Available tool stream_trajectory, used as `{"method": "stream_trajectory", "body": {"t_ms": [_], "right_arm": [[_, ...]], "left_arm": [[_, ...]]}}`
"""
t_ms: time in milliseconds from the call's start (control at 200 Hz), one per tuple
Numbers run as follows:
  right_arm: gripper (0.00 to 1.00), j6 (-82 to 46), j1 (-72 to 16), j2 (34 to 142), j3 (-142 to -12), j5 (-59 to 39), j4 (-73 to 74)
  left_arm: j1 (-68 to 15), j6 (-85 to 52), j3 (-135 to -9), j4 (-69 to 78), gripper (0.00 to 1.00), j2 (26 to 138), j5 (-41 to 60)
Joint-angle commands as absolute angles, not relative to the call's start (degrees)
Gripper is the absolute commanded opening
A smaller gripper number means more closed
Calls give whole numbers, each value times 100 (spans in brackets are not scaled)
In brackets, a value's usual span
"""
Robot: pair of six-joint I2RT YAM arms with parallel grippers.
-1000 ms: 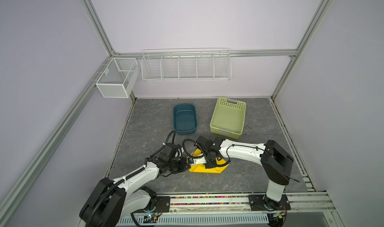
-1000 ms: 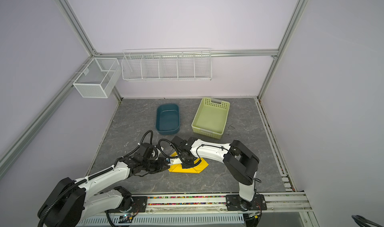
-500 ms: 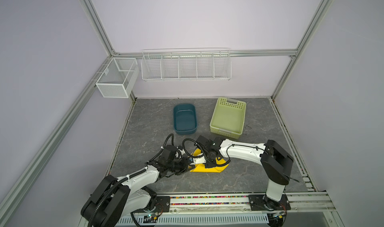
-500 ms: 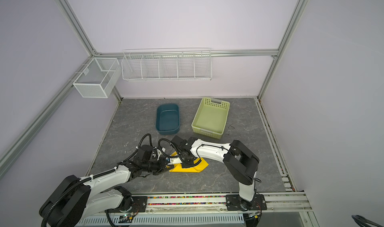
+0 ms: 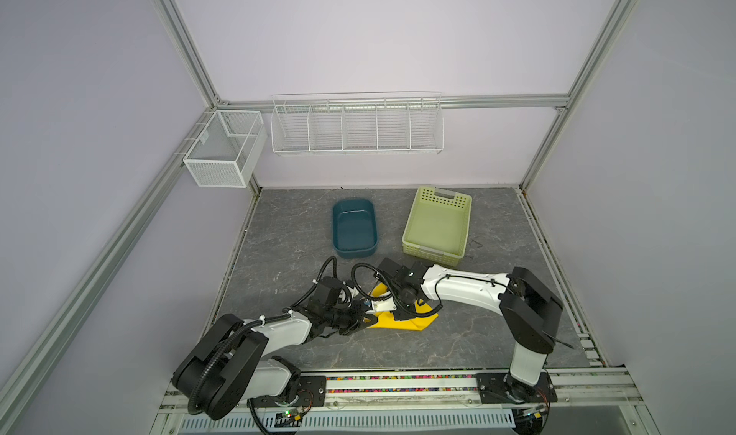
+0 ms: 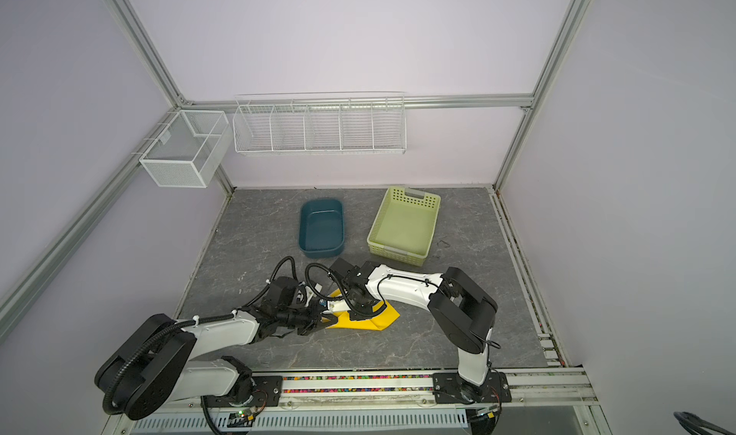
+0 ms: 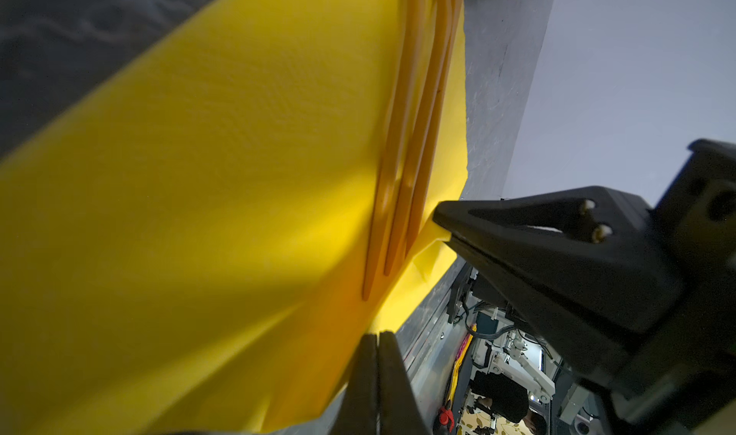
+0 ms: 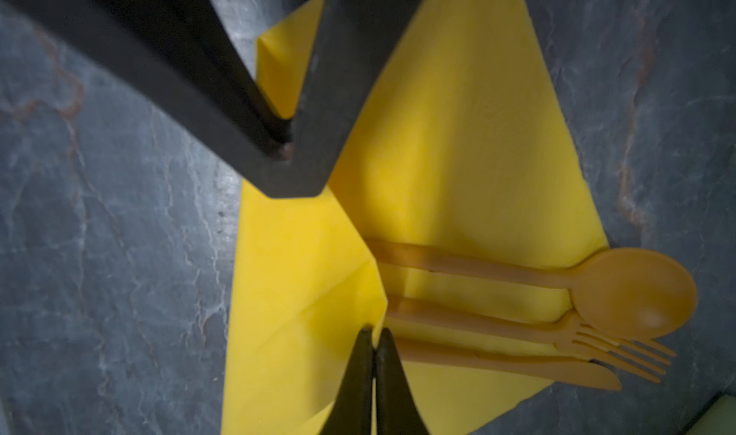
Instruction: Place the utensils on the paper napkin and roll it up
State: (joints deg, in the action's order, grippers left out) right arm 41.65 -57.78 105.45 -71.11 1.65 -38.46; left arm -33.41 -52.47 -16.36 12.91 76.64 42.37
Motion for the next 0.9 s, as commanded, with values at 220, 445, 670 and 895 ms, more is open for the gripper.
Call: {"method": "stream_trajectory", "body": {"t_ms": [220, 445, 670, 895], "right_arm": [[7, 4105, -5751, 10601, -7110, -18, -3832], [11, 4057, -5738, 10592, -7106, -17, -3893], [14, 3958, -5727, 10509, -7075, 66, -3943], [33, 3285, -5679, 10094, -7066, 136, -4029]], "left_arm": [[-3366, -5048, -1692, 1260, 0, 7942, 3977], [-3373, -4747, -1792, 881, 0, 8119, 3841], [-3373, -4652, -1861, 879, 0, 8324, 3833], [-3368, -4605, -1890, 842, 0, 8400, 3859]]}}
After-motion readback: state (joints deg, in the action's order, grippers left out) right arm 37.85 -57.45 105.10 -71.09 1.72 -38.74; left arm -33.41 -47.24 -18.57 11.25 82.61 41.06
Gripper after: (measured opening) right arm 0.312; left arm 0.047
